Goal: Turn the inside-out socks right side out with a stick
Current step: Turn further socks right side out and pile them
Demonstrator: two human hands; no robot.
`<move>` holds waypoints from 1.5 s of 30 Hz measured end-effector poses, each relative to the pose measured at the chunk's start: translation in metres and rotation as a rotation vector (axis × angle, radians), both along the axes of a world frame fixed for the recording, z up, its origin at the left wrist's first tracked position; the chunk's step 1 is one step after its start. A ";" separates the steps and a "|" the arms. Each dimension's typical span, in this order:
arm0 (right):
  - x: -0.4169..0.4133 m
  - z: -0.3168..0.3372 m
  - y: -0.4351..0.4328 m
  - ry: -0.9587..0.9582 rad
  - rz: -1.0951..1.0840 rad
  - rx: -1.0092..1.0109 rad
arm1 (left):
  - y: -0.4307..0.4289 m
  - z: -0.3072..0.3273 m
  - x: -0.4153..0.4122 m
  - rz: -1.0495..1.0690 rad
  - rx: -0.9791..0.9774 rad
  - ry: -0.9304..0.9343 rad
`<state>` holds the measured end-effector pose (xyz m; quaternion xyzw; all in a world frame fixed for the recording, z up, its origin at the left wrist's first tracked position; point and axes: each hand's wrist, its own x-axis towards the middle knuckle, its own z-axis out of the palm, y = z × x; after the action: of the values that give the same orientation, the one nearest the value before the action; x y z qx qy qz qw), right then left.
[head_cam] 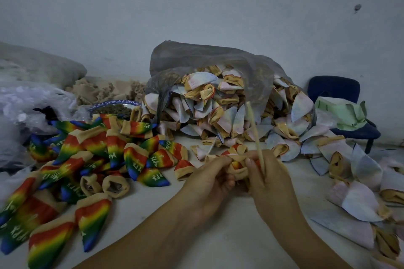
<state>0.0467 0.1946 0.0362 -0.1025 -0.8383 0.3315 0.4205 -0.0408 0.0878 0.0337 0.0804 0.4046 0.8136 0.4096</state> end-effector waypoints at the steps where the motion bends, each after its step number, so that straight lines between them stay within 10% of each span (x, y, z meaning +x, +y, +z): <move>1: 0.000 0.001 -0.001 -0.022 -0.001 -0.086 | -0.001 0.001 0.001 -0.038 0.024 -0.046; 10: -0.003 0.005 -0.005 -0.072 0.078 -0.584 | -0.010 0.003 -0.004 -0.252 0.254 -0.058; 18: 0.004 0.013 0.003 0.051 0.298 -1.153 | -0.007 -0.006 -0.004 -0.142 -0.115 0.403; 30: 0.002 0.005 -0.002 0.021 -0.041 -0.215 | 0.000 0.002 0.001 -0.093 0.192 -0.017; 37: -0.004 -0.002 -0.011 -0.011 0.025 -0.243 | -0.004 0.001 -0.004 -0.166 0.229 -0.029; 45: -0.001 -0.001 -0.004 -0.034 0.102 -0.723 | -0.002 0.002 -0.002 -0.047 0.074 0.179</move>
<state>0.0456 0.1909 0.0352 -0.2081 -0.6779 0.6251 0.3262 -0.0427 0.0860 0.0358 0.1774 0.4072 0.8078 0.3875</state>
